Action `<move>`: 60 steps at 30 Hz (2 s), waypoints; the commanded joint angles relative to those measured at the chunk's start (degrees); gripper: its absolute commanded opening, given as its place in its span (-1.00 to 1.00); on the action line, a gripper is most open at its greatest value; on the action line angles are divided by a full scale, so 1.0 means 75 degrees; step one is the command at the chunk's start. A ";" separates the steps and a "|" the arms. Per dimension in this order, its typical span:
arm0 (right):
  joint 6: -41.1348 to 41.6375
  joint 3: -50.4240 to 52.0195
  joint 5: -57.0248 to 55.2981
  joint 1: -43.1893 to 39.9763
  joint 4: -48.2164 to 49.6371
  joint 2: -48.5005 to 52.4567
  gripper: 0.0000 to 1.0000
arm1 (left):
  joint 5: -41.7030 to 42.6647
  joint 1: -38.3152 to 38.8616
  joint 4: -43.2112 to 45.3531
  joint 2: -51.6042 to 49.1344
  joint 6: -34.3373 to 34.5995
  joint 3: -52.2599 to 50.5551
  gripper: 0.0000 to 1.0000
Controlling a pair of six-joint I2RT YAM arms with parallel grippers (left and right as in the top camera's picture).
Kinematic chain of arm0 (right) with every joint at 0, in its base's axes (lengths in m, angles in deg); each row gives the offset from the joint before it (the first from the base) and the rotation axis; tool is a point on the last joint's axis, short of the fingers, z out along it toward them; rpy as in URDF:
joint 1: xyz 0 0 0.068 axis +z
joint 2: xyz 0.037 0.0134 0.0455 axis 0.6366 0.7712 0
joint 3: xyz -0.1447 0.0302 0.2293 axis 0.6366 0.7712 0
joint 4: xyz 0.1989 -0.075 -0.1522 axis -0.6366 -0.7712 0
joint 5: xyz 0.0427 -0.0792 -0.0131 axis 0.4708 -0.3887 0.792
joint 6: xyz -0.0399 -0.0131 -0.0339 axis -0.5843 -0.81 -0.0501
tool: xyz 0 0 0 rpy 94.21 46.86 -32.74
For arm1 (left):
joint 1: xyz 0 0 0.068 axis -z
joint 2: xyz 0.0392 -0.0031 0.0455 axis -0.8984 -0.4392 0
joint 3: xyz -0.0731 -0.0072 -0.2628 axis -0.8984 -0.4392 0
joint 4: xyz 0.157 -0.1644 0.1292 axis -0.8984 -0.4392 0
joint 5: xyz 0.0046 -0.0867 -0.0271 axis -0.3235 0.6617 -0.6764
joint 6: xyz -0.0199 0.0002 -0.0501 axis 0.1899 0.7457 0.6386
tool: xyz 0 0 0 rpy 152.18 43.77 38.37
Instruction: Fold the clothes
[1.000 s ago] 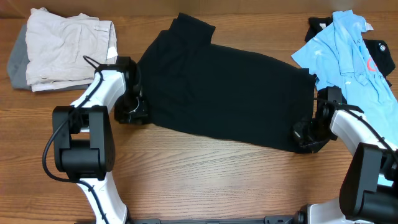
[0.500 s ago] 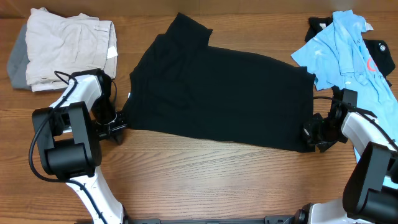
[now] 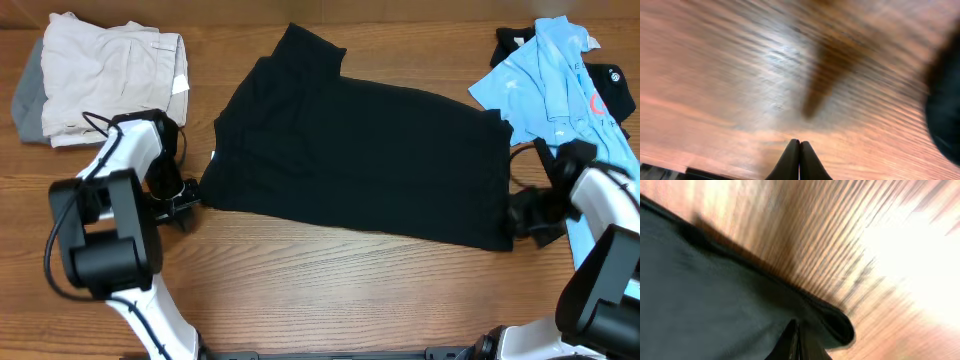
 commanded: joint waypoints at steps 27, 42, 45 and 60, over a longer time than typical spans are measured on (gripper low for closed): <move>-0.1311 -0.0248 0.0871 0.1641 0.0423 -0.0207 -0.92 | 0.1172 0.2101 0.2597 0.0204 -0.1262 0.0122 -0.92; -0.0796 0.0883 0.0548 0.0912 0.1416 -0.0207 -0.92 | 0.0781 0.0562 0.2081 -0.0554 -0.0836 0.0119 -0.92; -0.0883 0.0889 0.0554 0.0810 0.1419 -0.0204 -0.92 | 0.0769 0.0277 0.1760 -0.0554 -0.0641 0.0119 -0.92; -0.0886 0.0501 0.0548 0.0889 0.1341 -0.0026 -0.93 | -0.0216 0.0102 0.0192 -0.0501 0.0816 0.0114 -0.92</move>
